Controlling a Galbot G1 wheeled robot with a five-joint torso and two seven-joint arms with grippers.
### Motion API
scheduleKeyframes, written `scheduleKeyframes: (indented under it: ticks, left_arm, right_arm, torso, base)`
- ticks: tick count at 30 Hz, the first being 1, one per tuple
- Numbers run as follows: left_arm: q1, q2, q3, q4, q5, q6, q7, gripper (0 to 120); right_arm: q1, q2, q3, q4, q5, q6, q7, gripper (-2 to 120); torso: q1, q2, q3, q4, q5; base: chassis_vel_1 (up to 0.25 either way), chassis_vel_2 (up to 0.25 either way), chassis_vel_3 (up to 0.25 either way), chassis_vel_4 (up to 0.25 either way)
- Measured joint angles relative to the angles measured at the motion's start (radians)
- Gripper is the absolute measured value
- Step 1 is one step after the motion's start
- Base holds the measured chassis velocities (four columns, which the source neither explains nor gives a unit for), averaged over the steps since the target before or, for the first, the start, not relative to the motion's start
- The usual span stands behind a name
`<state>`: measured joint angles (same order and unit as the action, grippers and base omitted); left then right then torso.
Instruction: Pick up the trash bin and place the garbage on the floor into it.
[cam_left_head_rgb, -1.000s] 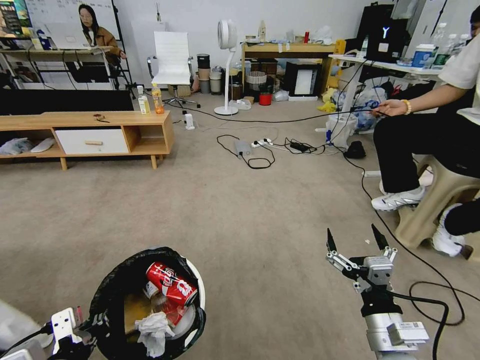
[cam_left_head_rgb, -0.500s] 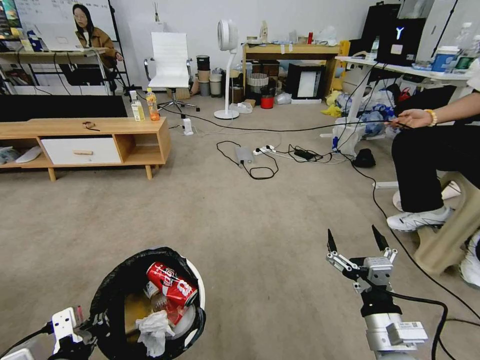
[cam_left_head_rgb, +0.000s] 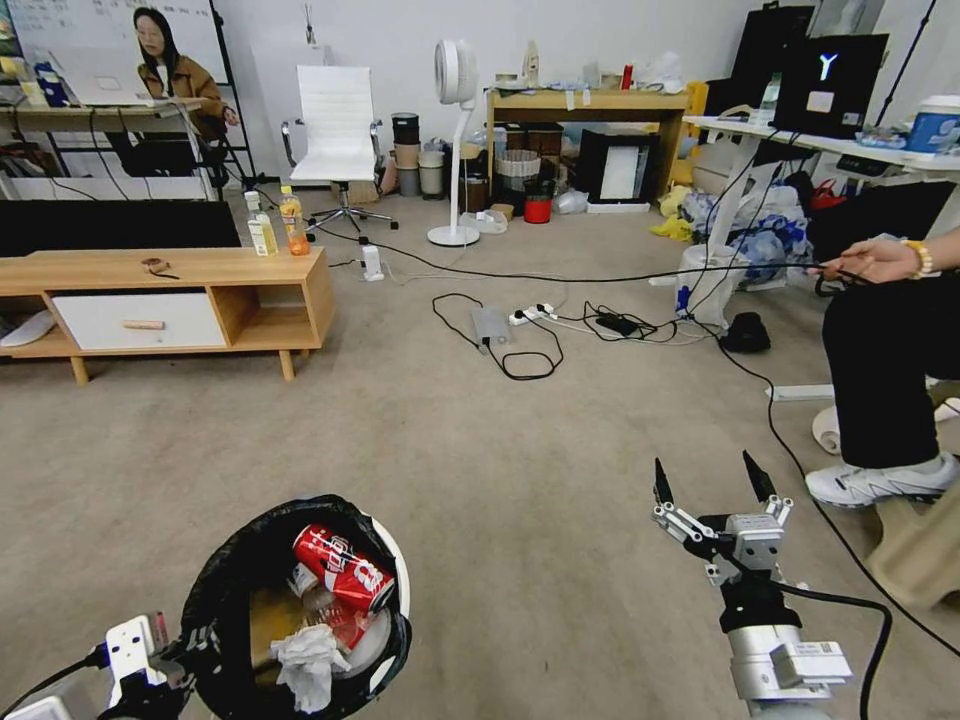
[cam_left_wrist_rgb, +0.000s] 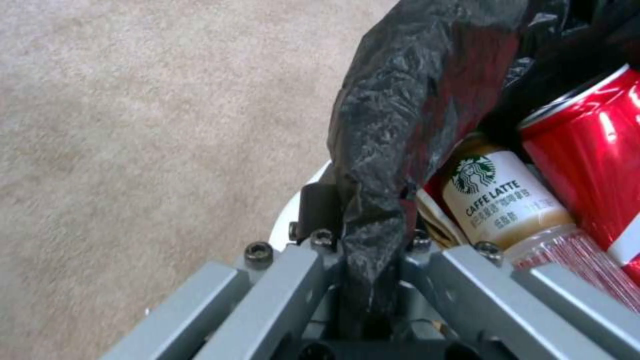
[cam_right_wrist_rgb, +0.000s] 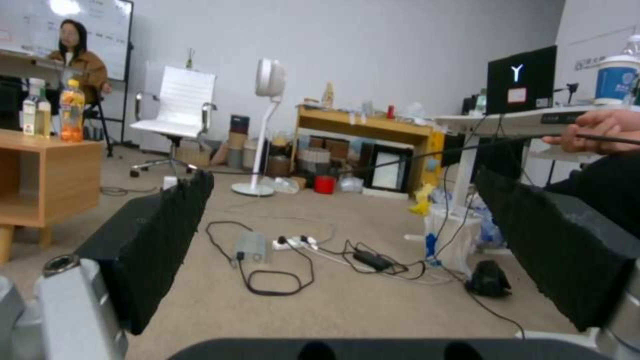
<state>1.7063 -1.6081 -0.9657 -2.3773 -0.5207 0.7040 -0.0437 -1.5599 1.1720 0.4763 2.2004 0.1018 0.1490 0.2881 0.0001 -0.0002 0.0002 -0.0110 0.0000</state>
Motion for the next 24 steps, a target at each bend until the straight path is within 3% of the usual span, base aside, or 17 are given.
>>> scheduleKeyframes:
  ticks: [24]
  left_arm:
    - [0.003,0.0,-0.006,-0.008,-0.004,0.002,-0.002,2]
  right_arm:
    - [0.003,0.006,-0.005,-0.002,0.003,0.007,-0.009,100]
  torso:
    - [0.0,0.0,0.0,0.0,-0.0001]
  base:
    - [0.005,-0.002,-0.003,0.001]
